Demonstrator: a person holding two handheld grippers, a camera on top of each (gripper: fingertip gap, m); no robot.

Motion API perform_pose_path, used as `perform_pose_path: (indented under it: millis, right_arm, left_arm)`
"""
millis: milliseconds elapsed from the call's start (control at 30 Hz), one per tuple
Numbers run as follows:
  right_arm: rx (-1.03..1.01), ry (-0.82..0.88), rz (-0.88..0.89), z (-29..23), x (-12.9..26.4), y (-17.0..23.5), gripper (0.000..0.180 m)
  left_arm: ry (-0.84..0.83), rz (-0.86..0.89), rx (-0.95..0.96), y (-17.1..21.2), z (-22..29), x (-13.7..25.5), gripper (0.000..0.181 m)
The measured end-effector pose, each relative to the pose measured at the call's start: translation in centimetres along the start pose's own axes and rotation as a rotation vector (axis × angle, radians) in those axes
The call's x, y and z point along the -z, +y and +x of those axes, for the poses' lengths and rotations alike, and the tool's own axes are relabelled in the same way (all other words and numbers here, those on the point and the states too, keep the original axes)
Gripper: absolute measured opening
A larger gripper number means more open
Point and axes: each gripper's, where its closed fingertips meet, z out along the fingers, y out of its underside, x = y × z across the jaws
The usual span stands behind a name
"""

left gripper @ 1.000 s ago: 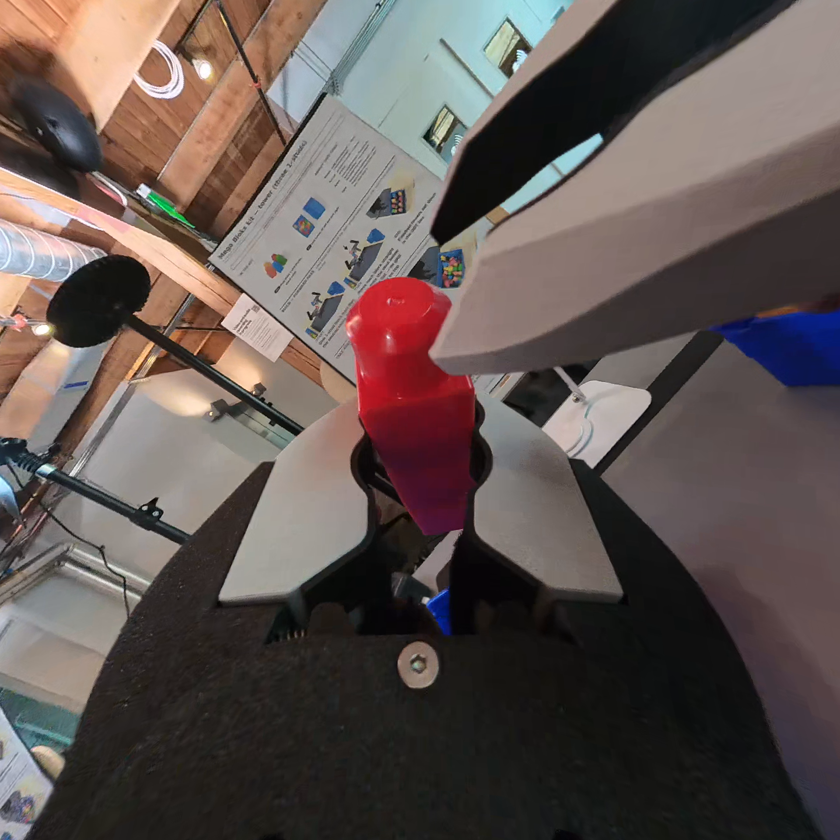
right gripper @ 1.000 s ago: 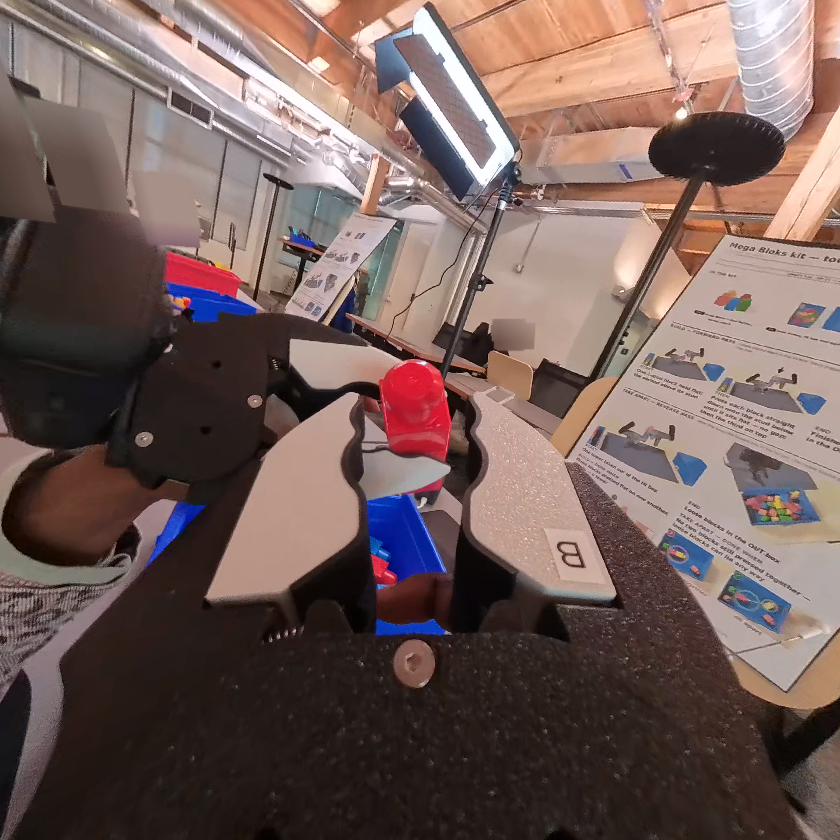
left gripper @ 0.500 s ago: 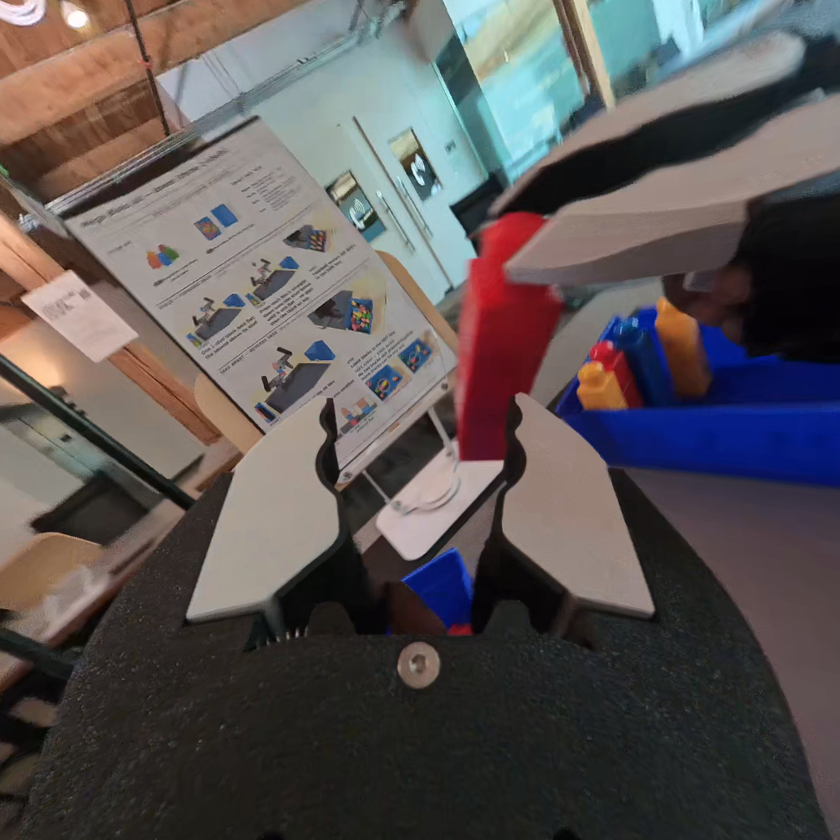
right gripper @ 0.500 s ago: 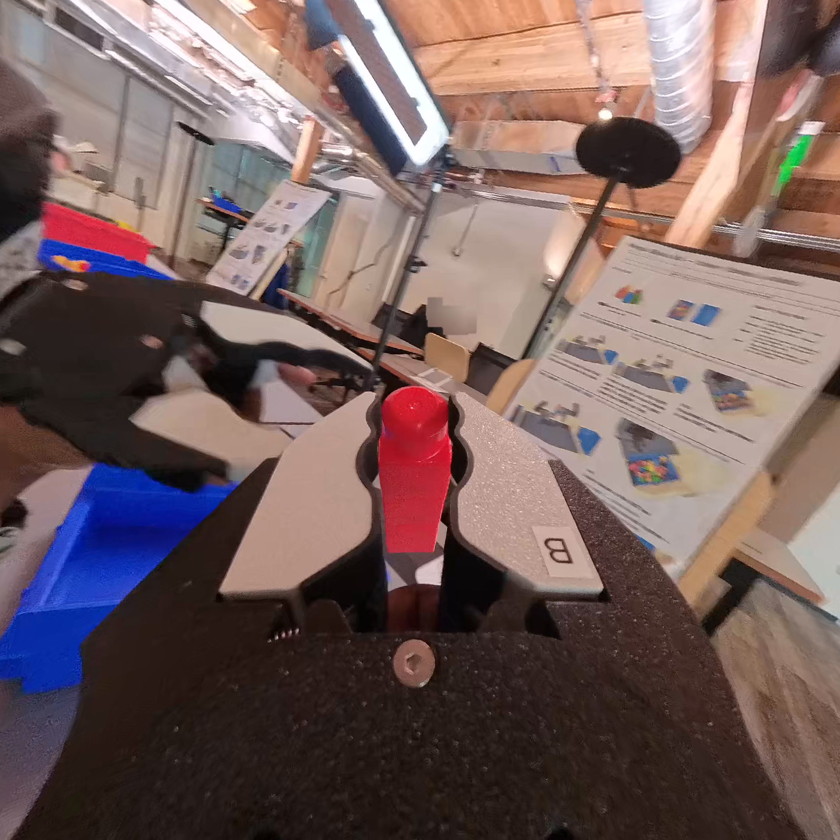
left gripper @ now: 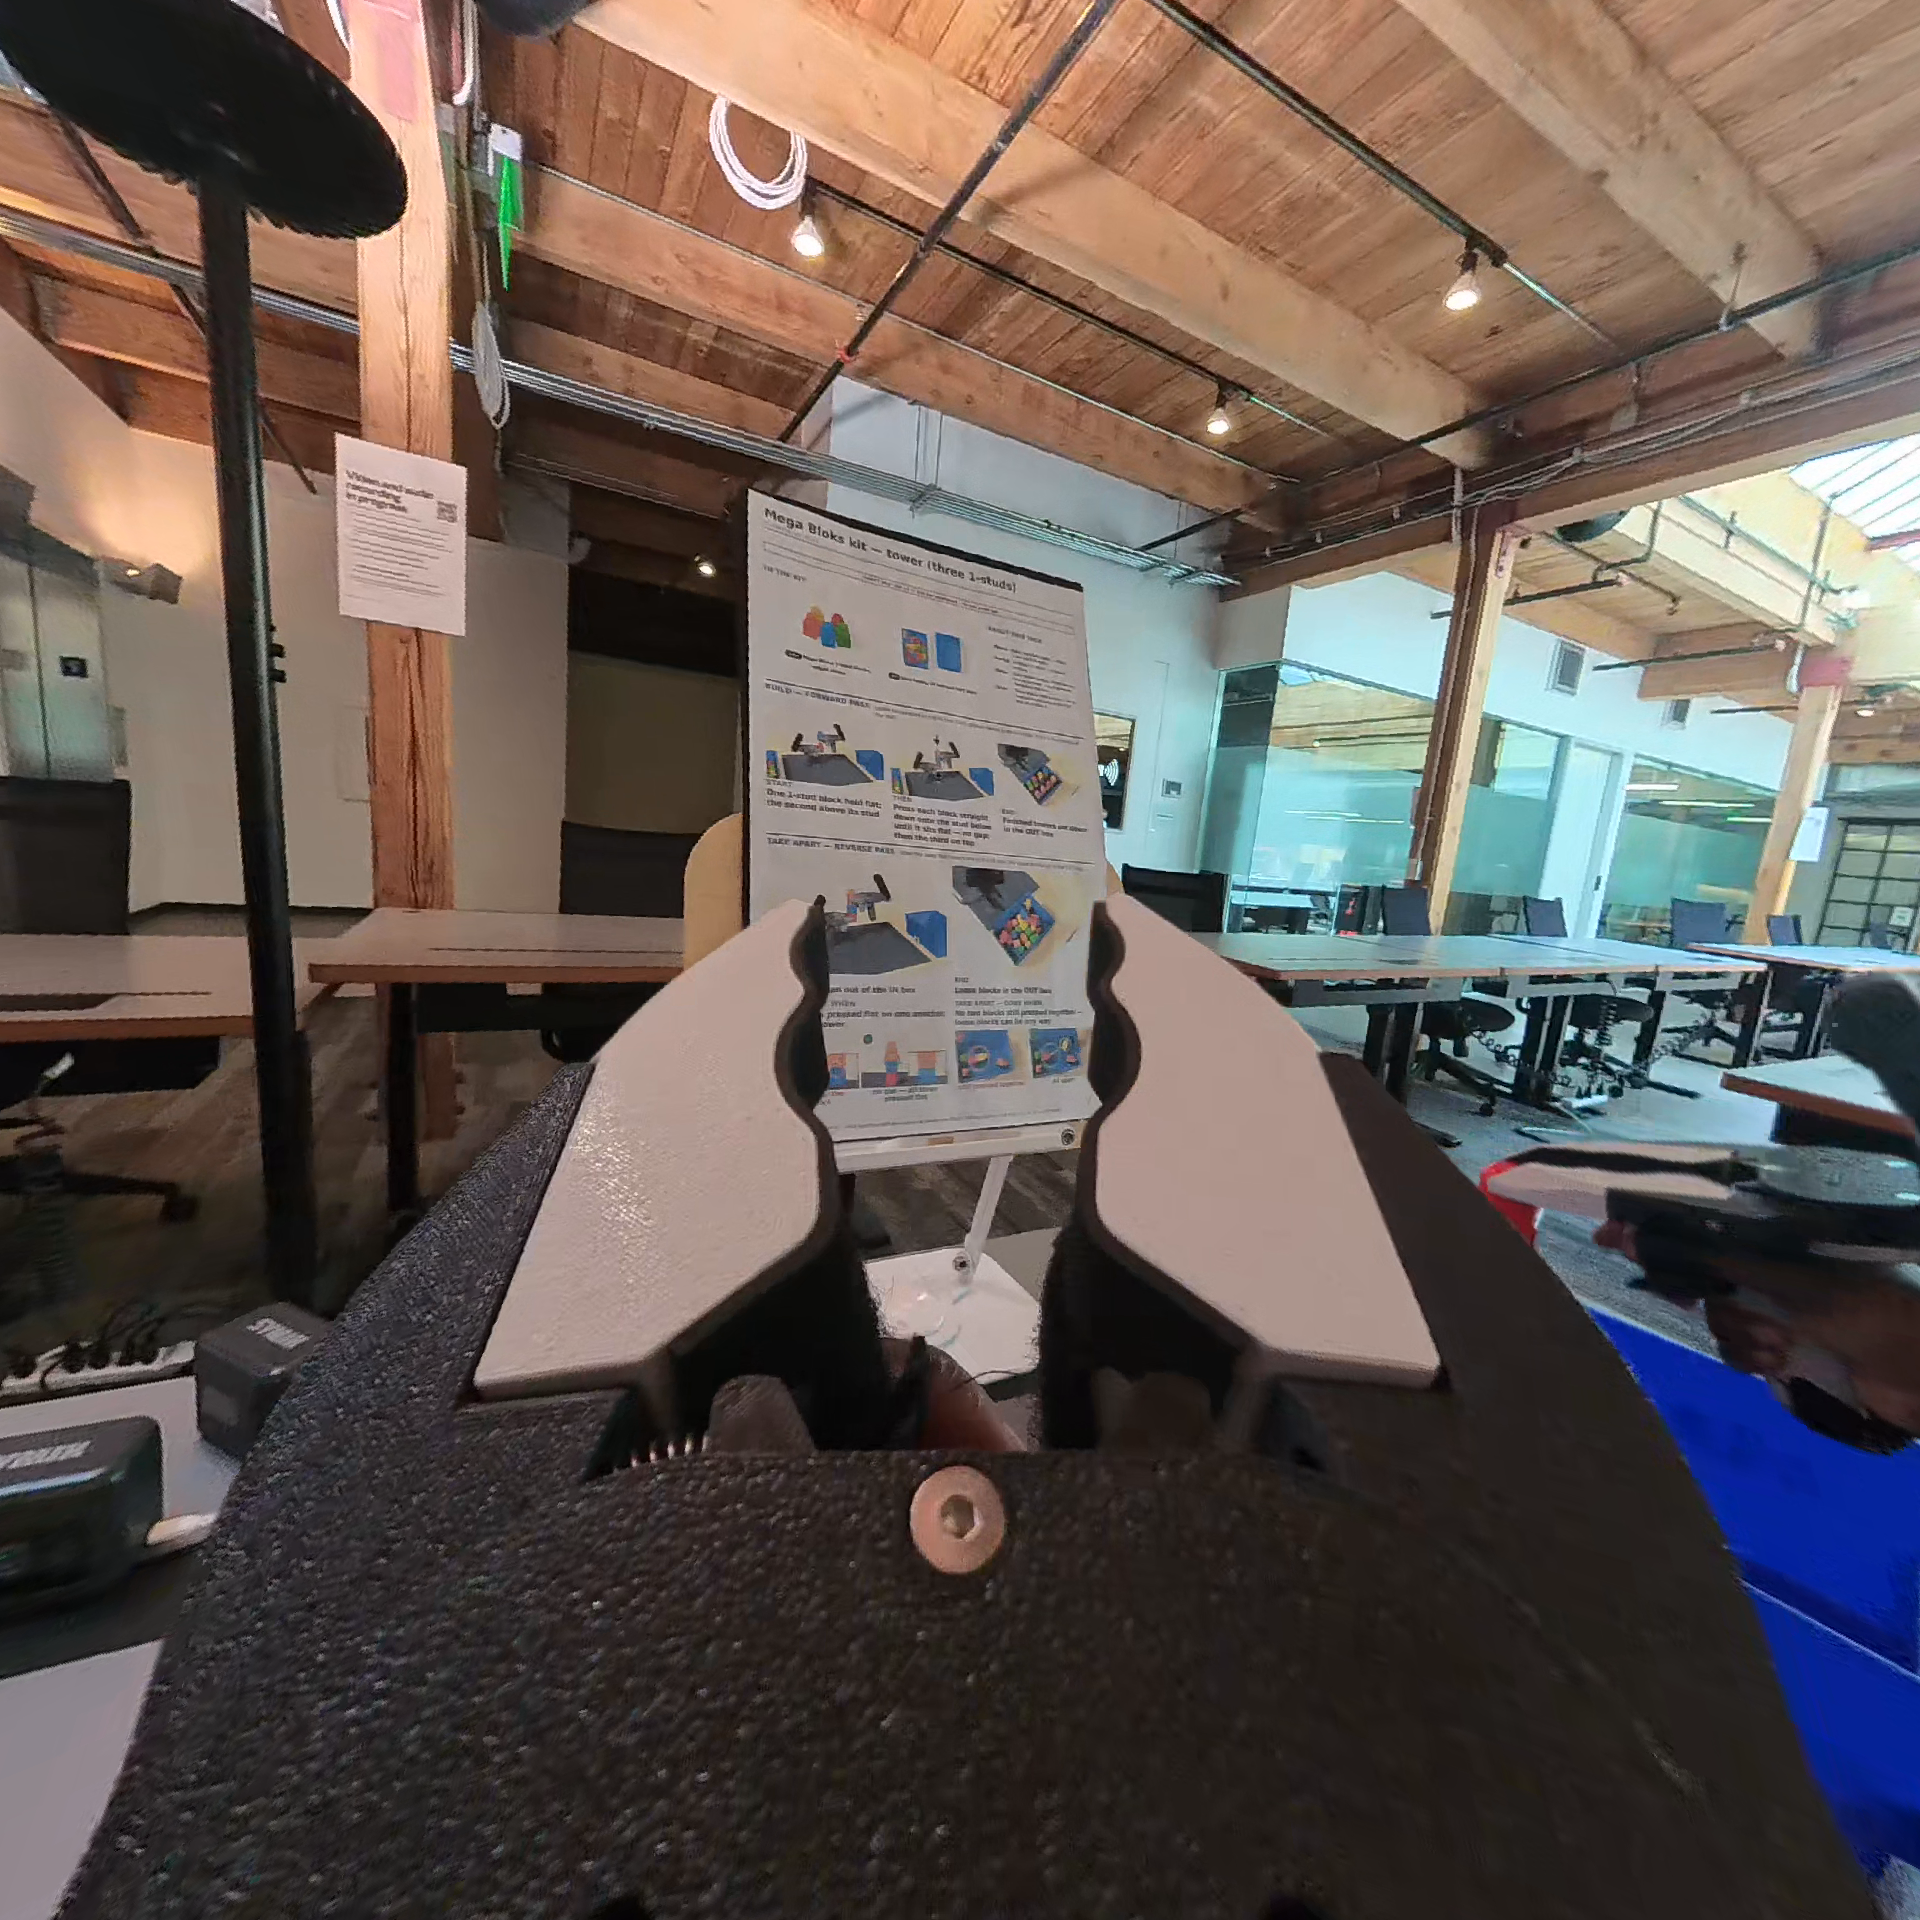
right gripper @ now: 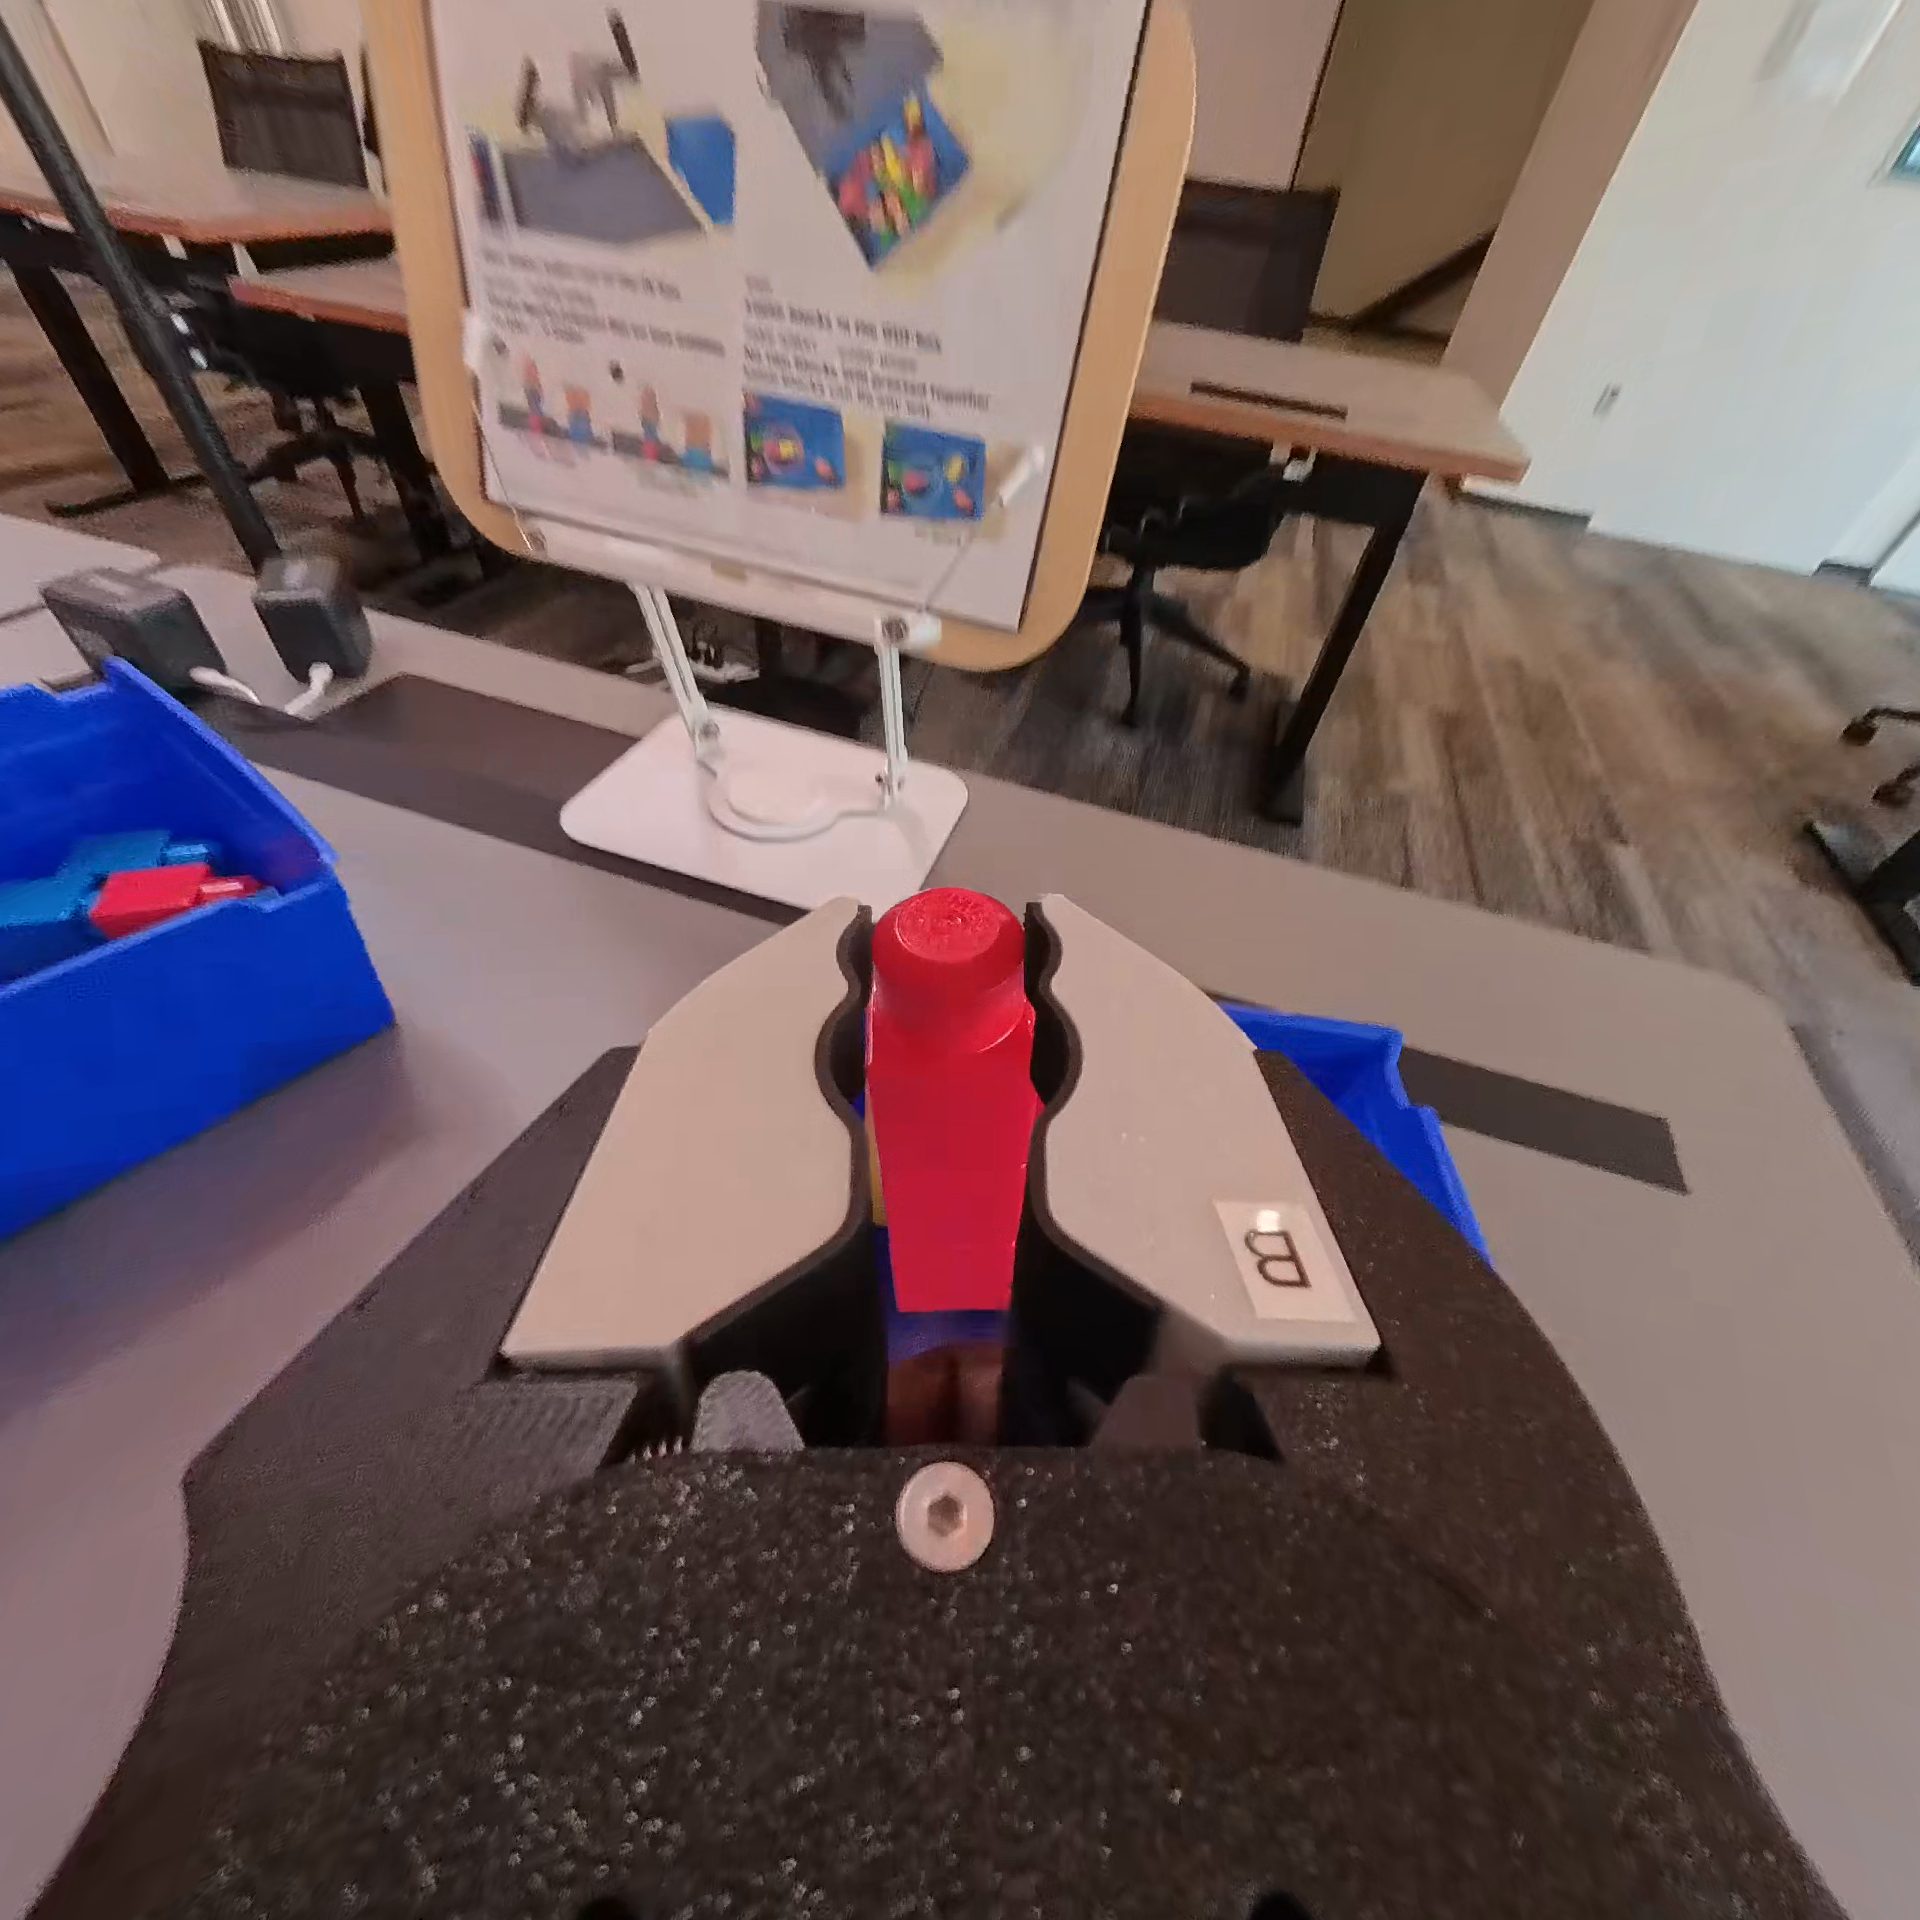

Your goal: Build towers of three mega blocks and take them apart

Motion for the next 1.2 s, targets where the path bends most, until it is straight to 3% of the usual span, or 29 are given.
perform_pose_path:
  millis: [233, 633, 800, 967, 1200]
  right_arm:
    - [-0.086, -0.005, -0.142, 1.1, -3.8, 5.5, 0.027]
    - [-0.133, 0.005, -0.193, 2.4, -5.0, 8.6, 0.027]
    - [-0.127, -0.006, -0.206, 2.0, -5.0, 8.6, 0.028]
    - [-0.098, -0.017, -0.207, 1.6, -4.9, 8.1, 0.045]
    - [-0.124, 0.007, -0.039, 2.1, -3.0, 3.9, 0.055]
  left_arm:
    - [-0.003, -0.070, -0.059, 1.2, -0.2, -0.2, 0.047]
    - [-0.020, -0.105, -0.116, 1.7, -0.9, 0.1, 0.046]
    - [-0.025, -0.107, -0.123, 1.7, -1.1, 0.2, 0.046]
    - [-0.029, -0.131, -0.135, 2.0, -1.3, 0.3, 0.046]
    - [-0.045, -0.136, -0.136, 1.9, -1.8, 0.6, 0.046]
